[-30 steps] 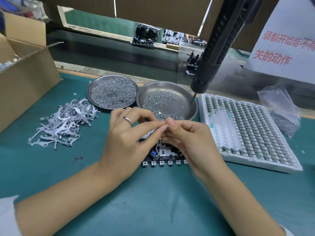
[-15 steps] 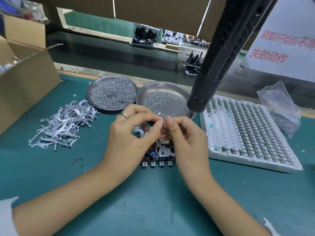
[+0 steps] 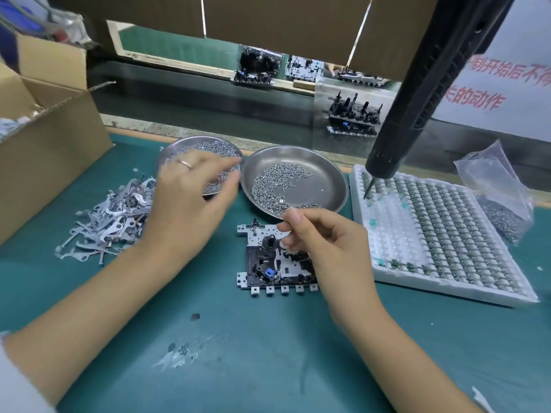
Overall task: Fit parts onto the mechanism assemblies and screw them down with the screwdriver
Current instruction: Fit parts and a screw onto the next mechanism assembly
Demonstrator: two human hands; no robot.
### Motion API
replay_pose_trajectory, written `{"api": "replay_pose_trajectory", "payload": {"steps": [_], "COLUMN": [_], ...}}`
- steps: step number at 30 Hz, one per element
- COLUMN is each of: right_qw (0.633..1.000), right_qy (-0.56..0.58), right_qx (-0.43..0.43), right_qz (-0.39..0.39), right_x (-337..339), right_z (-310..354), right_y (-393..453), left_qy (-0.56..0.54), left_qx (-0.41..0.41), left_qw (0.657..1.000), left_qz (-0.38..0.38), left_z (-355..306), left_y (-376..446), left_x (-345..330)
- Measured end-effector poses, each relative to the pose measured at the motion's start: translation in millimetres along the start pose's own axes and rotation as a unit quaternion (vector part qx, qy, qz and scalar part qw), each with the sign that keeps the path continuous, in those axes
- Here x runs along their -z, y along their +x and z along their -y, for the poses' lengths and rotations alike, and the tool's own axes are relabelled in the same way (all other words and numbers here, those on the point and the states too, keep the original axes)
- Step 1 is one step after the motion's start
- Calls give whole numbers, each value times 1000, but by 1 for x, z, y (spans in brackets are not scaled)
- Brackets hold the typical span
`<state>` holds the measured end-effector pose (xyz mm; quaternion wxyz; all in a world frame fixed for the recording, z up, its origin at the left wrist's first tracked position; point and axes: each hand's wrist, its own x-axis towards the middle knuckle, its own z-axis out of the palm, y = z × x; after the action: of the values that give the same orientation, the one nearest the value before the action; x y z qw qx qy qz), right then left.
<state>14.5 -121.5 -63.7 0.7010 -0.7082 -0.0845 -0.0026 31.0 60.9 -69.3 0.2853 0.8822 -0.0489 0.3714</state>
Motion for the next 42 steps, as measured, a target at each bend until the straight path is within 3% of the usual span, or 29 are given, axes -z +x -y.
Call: {"api": "replay_pose_trajectory", "payload": {"steps": [2,4,9,14,17,19,20,23,26,32,37,42], "right_qw": [1000,999,992,981,992,955,921,827,781,796,883,934], "right_qy": [15,33,62,58,-85,-277,-366,-530,-588,-573,-436,-337], "right_qx": [-13,-35,-78,-95,1,102,120,64,49,88,156,105], "right_qz": [3,17,75,157,90,37,53,176,208,172,80,55], "right_x": [1,4,8,14,17,20,20,18,10,9,22,30], "right_z": [0,-1,2,8,10,11,12,11,8,2,0,-2], "right_y": [2,3,4,10,24,43,53,78,89,89,79,69], "left_qy": [-96,-151,-289,-302,-320,-352,-361,-371,-385,-389,-384,-369], "left_qx": [-74,-96,7,47,106,154,170,192,211,199,199,186], "left_qw": [992,983,957,952,941,923,917,909,899,899,901,910], "left_qz": [22,41,-5,-13,-16,-16,-15,-8,-2,15,26,38], "left_z": [-27,-44,-53,-47,-40,-37,-35,-31,-31,-36,-38,-40], "left_y": [-17,-30,-38,-35,-31,-28,-28,-27,-28,-34,-39,-42], "left_x": [-3,-7,-11,-11,-10,-10,-11,-13,-14,-15,-19,-21]}}
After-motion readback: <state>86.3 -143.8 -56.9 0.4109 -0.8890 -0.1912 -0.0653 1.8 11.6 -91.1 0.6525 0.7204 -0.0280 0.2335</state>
